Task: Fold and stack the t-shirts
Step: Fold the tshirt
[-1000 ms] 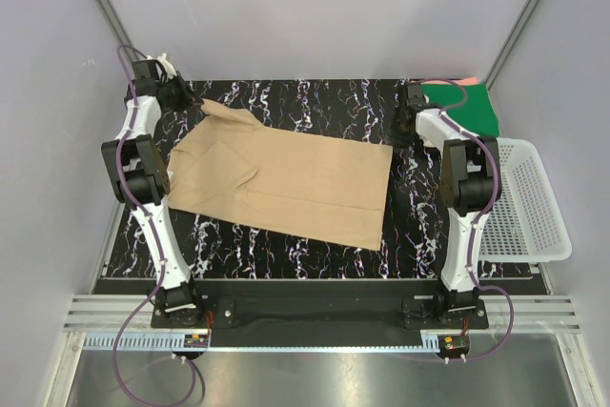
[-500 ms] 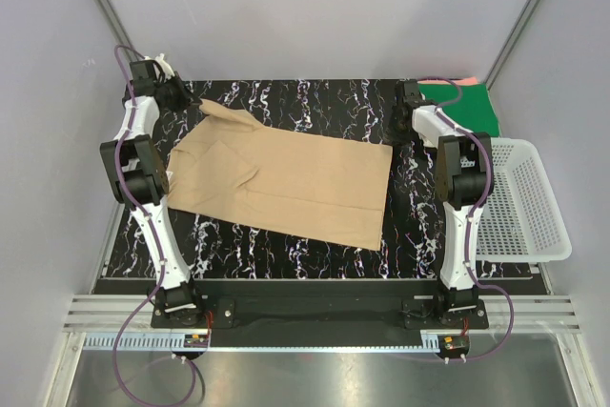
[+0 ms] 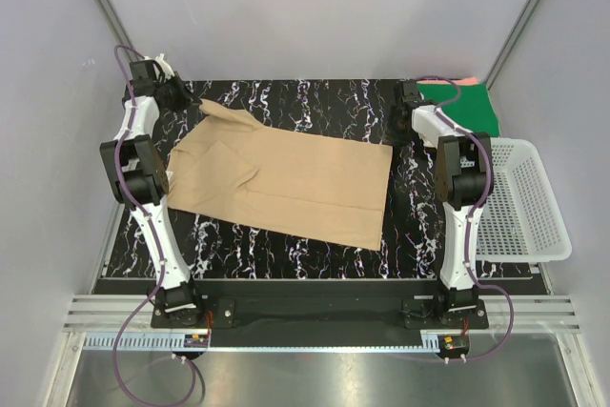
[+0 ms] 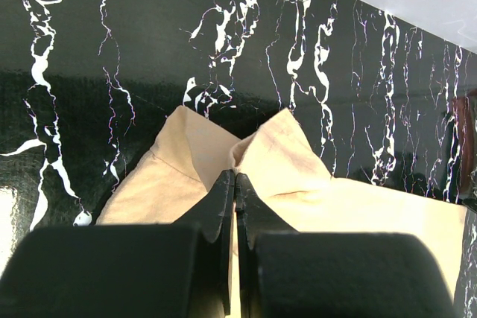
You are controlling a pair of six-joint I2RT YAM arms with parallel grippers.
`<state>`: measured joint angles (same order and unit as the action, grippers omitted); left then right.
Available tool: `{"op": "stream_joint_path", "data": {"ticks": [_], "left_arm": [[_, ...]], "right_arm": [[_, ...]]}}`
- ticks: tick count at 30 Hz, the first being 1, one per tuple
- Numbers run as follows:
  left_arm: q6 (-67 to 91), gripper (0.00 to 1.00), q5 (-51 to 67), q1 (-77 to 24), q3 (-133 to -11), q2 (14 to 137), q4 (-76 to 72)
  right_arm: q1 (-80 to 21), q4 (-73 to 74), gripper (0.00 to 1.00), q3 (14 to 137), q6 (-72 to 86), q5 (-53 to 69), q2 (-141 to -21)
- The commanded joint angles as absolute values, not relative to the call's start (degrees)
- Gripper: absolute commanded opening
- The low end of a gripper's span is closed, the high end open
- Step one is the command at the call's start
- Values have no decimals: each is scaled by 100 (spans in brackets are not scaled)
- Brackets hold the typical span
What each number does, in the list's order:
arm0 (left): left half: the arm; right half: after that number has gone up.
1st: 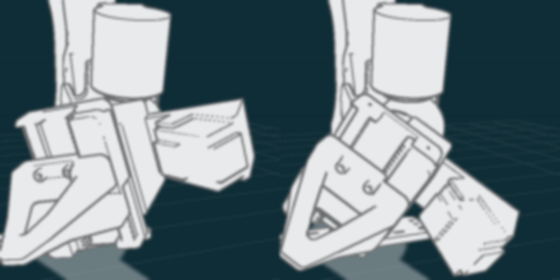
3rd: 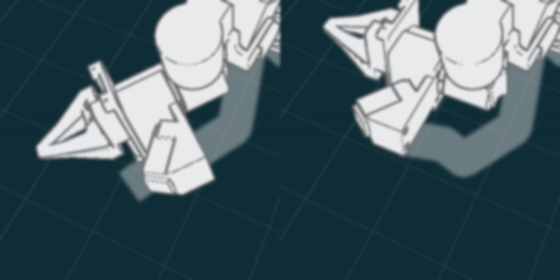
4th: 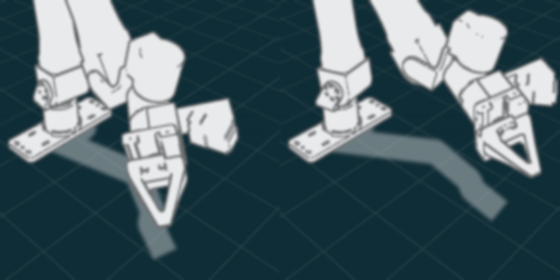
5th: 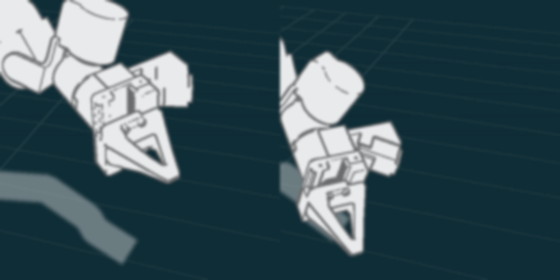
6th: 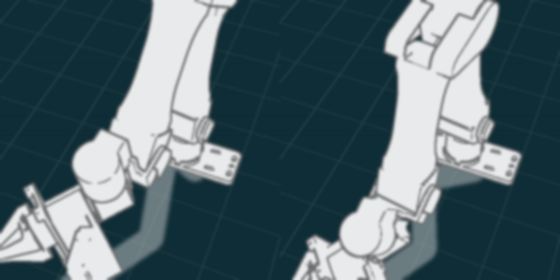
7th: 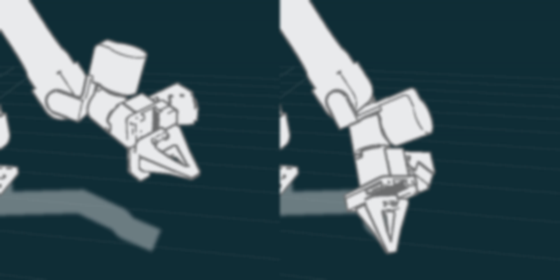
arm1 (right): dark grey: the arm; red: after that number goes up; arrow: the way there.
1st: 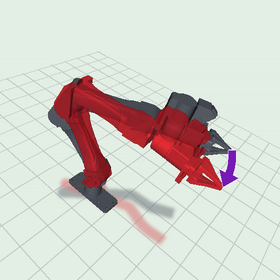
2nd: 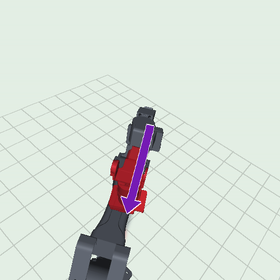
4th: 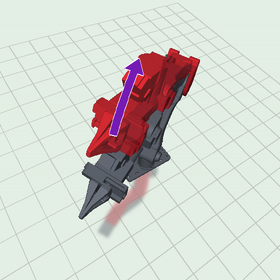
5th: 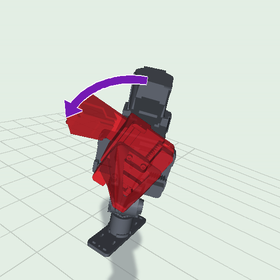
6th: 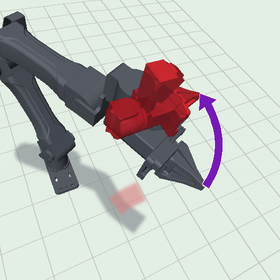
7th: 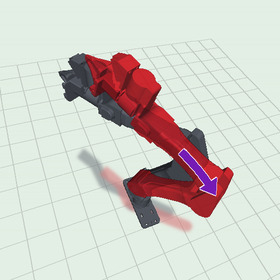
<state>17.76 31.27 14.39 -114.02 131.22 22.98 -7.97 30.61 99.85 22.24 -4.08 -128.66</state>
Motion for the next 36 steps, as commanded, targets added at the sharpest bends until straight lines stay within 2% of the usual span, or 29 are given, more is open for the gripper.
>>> {"op": "stream_joint_path", "data": {"ticks": [1, 19, 29, 36], "left_arm": [[1714, 0, 3296, 1494, -11540, 12990, 2109], [1740, 0, 3305, 1494, -11610, 13069, 2092], [1731, 0, 3305, 1503, -11610, 13069, 2109], [1740, 0, 3305, 1512, -11602, 13052, 2109]], "right_arm": [[-800, 3586, 40, 9993, 1995, -703, -12709], [-800, 3683, 38, 10081, 1995, 148, -12937], [-800, 3411, 40, 9888, 2250, 26, -12630], [-800, 3393, 33, 9800, 2197, 26, -12595]]}}
